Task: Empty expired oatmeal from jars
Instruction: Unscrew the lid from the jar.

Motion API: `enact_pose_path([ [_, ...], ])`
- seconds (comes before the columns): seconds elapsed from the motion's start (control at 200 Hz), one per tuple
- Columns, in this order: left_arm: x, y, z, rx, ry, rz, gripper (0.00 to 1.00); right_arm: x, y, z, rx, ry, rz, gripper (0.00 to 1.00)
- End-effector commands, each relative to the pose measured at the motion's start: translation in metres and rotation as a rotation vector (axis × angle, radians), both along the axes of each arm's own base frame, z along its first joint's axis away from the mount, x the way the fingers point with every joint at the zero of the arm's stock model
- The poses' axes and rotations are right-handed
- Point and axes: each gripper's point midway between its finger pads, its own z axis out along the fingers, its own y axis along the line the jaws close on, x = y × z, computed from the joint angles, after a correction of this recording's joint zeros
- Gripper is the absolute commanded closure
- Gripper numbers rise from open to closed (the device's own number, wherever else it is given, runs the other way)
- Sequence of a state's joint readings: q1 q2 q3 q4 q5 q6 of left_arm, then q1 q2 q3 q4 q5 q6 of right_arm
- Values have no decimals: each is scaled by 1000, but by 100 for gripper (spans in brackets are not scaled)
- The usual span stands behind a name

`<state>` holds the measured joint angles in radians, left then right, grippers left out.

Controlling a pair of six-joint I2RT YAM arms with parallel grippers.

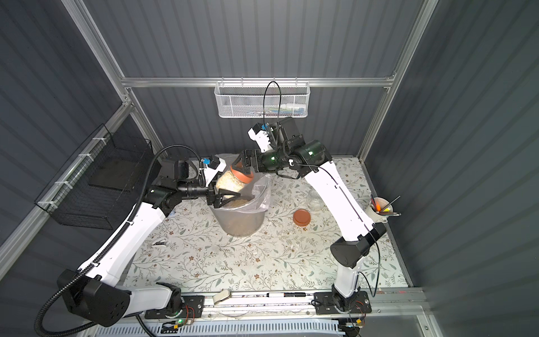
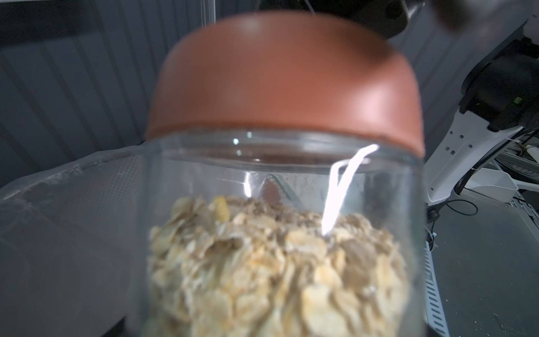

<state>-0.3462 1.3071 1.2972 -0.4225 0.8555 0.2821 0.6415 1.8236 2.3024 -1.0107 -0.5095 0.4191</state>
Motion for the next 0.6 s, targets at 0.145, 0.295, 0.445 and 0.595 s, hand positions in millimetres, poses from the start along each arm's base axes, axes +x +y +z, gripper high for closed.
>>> enact_pose_path([
  [0.145,-13,0,48,-55,-165,-36,100,7,12,-18,-9,57,17,1],
  [0.295,-12,1,46,-49,-169,-31,100,4,10,-13,-5,52,16,10],
  [0.445,-11,1,45,-46,-173,-27,100,-3,4,-16,-23,50,25,37],
  [0.595,-11,1,47,-55,-176,-32,100,-14,-1,-18,-26,23,71,45],
])
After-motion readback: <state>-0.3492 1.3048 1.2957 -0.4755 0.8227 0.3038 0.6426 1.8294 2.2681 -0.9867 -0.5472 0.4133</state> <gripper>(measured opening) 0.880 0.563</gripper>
